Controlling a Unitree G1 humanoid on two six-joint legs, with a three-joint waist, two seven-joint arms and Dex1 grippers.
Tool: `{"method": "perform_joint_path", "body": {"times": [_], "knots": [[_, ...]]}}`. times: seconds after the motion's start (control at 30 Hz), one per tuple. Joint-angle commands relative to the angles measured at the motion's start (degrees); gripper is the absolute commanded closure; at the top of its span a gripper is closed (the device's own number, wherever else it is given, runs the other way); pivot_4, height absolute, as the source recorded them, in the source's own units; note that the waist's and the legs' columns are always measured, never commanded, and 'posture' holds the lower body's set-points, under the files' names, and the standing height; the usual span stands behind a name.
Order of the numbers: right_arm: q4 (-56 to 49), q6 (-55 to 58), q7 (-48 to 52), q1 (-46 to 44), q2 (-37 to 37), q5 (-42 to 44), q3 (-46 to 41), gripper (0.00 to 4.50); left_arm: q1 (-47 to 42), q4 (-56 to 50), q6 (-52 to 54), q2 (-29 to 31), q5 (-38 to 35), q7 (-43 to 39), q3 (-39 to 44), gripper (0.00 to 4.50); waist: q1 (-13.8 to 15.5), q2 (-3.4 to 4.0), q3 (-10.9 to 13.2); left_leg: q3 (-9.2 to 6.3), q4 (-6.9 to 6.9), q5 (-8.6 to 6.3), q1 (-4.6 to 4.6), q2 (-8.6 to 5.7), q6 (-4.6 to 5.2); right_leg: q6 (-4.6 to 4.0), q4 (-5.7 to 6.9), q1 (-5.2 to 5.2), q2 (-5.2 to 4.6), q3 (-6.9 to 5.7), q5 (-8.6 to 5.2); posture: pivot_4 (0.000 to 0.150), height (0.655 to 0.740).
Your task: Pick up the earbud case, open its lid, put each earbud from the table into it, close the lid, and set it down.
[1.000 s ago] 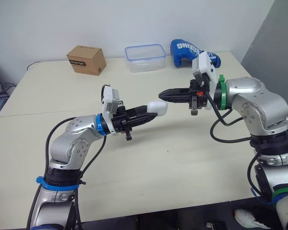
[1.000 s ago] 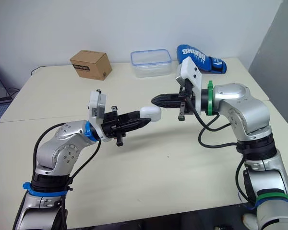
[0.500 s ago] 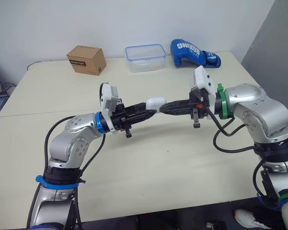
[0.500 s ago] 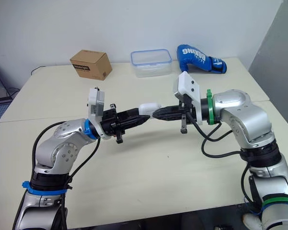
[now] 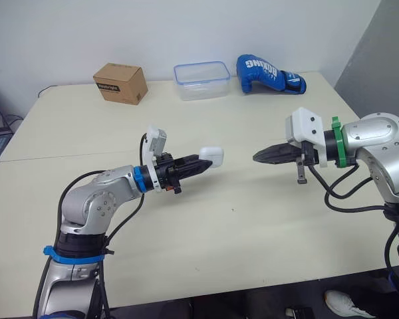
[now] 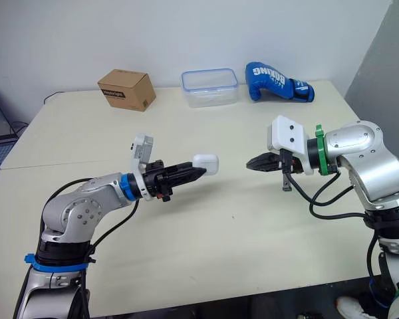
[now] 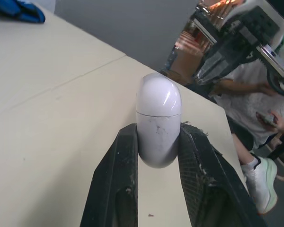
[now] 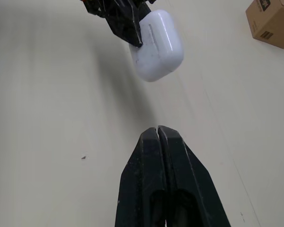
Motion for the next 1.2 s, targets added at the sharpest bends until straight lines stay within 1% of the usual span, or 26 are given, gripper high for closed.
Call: {"method": "perform_joint_path", "body": {"times": [0.03,0.13,0.3,0.57,0.83,1.07,1.13,1.2], "knots": [[-0.92,-1.53,0.37,0.25,-0.05,-0.4,-0.73,4.48,-0.63,1.46,5.75,-0.51,-2.37,3.15,1.29,3.69,0.02,0.0,0.0,0.0,0.0,0.0,0.0,0.0,0.0,0.0,0.0,0.0,0.0,0.0,0.0,0.15,0.74],[-1.15,-1.59,0.39,0.64,0.45,-0.76,-0.55,4.48,-1.8,4.66,10.65,-1.86,-3.69,5.59,1.96,3.69,0.03,0.0,0.0,-0.02,0.01,0.0,0.0,0.0,-0.01,0.0,0.02,0.0,0.0,-0.01,0.0,0.15,0.74],[-0.74,-2.47,-0.03,1.61,1.25,-2.15,0.41,4.48,-2.93,7.83,13.53,-3.28,-1.72,7.5,0.03,3.69,0.09,0.0,0.0,-0.02,0.02,0.01,0.0,-0.01,-0.01,0.0,0.0,0.0,0.0,-0.01,0.0,0.15,0.74],[1.13,-6.75,-0.23,5.6,0.97,-6.86,2.92,4.48,-5.02,14.7,12.8,-5.61,3.3,8.38,-2.81,3.69,0.25,0.0,0.0,-0.01,0.02,0.01,0.0,-0.02,-0.02,0.0,0.0,-0.01,-0.01,0.0,0.0,0.15,0.74],[2.21,-7.12,-0.46,6.42,1.41,-8.72,3.14,4.48,-4.86,18.66,10.43,-5.56,8.33,7.27,-4.32,3.69,0.3,0.0,0.0,0.0,0.03,0.01,0.0,-0.02,-0.03,0.0,0.01,-0.01,-0.01,0.01,0.0,0.15,0.74],[2.78,-7.23,-0.41,6.44,1.88,-9.76,3.26,4.48,-4.96,20.11,10.39,-5.94,9.97,7.52,-4.13,3.69,0.54,0.0,-0.01,0.0,0.04,0.01,0.03,-0.02,-0.03,0.0,0.04,0.01,-0.01,0.01,0.0,0.15,0.74],[2.94,-7.28,-0.3,6.41,2.08,-10.01,3.23,4.5,-4.84,19.96,10.48,-5.68,10.23,7.61,-3.99,2.97,0.56,0.0,-0.01,0.0,0.04,0.01,0.03,-0.02,-0.03,0.0,0.04,0.02,-0.01,0.01,0.0,0.15,0.74],[3.01,-7.29,-0.21,6.39,2.22,-10.08,3.18,4.5,-4.36,18.51,11.11,-4.74,10.16,7.31,-3.55,2.46,0.58,0.0,-0.01,0.0,0.05,0.01,0.03,-0.02,-0.03,0.0,0.04,0.0,-0.01,0.01,0.0,0.15,0.74]]}}
